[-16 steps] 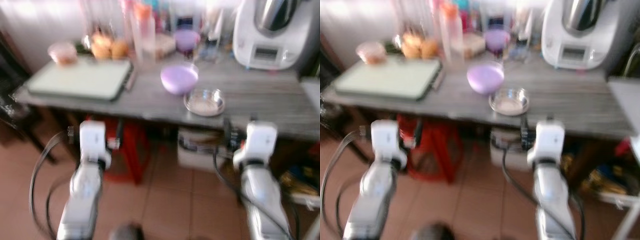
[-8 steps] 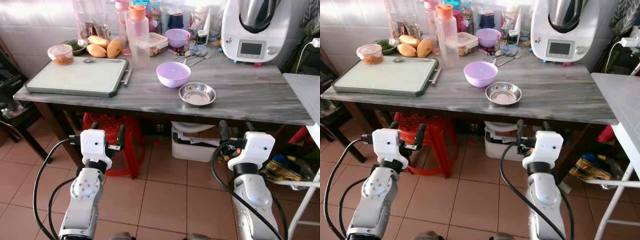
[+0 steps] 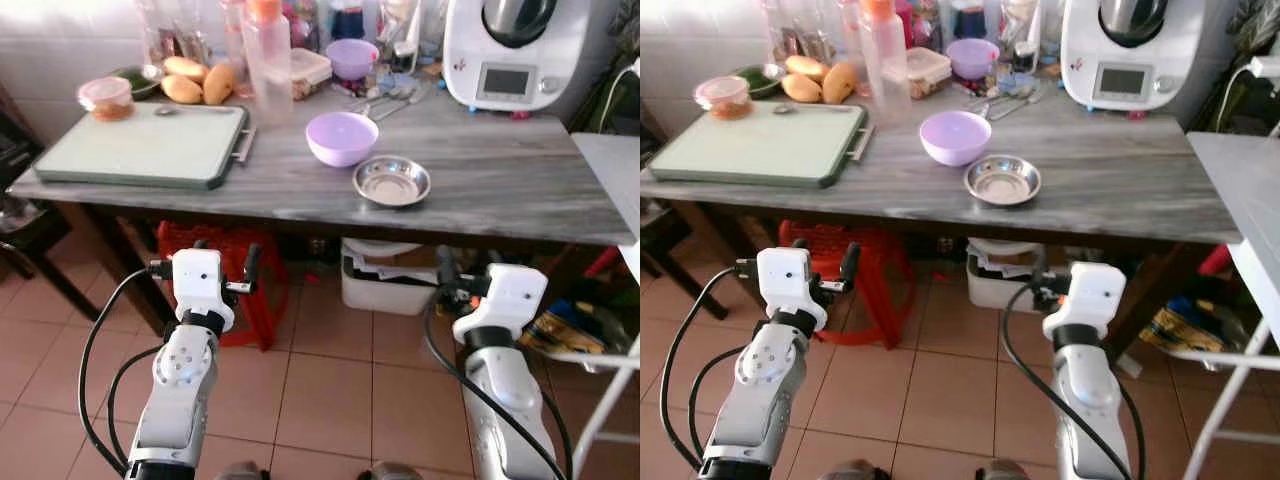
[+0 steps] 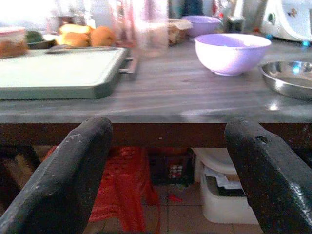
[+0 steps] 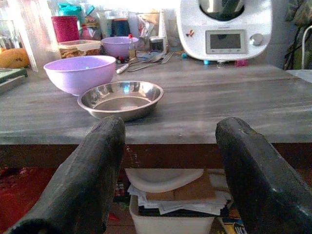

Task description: Setting the table

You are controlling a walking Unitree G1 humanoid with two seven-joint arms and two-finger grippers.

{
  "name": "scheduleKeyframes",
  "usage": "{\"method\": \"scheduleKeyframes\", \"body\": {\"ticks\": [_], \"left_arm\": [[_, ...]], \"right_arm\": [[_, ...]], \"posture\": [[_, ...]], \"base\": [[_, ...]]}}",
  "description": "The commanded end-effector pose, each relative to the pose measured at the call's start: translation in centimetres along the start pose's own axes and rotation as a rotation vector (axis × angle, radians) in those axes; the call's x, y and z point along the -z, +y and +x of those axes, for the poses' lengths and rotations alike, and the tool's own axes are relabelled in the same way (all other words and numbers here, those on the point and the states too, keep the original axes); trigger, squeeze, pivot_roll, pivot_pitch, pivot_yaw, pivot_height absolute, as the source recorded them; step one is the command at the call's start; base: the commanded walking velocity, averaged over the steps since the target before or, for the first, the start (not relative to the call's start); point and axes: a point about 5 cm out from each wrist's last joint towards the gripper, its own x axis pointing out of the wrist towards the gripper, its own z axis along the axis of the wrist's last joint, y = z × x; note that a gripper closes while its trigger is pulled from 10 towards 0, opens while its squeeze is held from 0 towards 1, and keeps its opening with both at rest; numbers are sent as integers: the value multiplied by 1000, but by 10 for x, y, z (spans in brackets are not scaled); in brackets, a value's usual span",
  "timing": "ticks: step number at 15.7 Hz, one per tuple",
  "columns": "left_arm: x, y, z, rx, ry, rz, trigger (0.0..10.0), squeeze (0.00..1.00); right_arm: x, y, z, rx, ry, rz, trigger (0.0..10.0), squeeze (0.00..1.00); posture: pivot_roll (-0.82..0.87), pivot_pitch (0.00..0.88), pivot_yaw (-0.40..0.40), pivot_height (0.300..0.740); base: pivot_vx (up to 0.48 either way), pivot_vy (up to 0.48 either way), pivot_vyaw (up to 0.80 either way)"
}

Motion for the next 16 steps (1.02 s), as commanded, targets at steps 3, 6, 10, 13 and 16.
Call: {"method": "scheduleKeyframes", "body": {"ticks": [3, 6, 10, 13, 16], "left_arm": [[-2, 0, -2, -1, 12, 9, 10000, 0], [-3, 0, -4, -2, 21, 9, 10000, 0], [-3, 0, -4, 1, 20, 15, 10000, 0], [-5, -1, -5, 18, 8, 12, 10000, 0], [-6, -3, -5, 30, 5, 11, 10000, 0]], "right_arm": [[-2, -3, 0, -2, 1, 1, 10000, 0], [-3, -2, 0, -11, 8, -1, 10000, 0], [-3, -2, 1, -25, 9, -6, 10000, 0], [-5, 0, 2, -57, -2, 7, 10000, 1000], [-4, 1, 2, -56, 5, -9, 10000, 0]], "posture": [[-21, 0, 15, 740], [-19, 0, 12, 740], [-19, 0, 8, 740], [-17, 0, 8, 740], [-16, 0, 7, 740]], "base": [[0, 0, -742], [0, 0, 0], [0, 0, 0], [0, 0, 0], [0, 0, 0]]}}
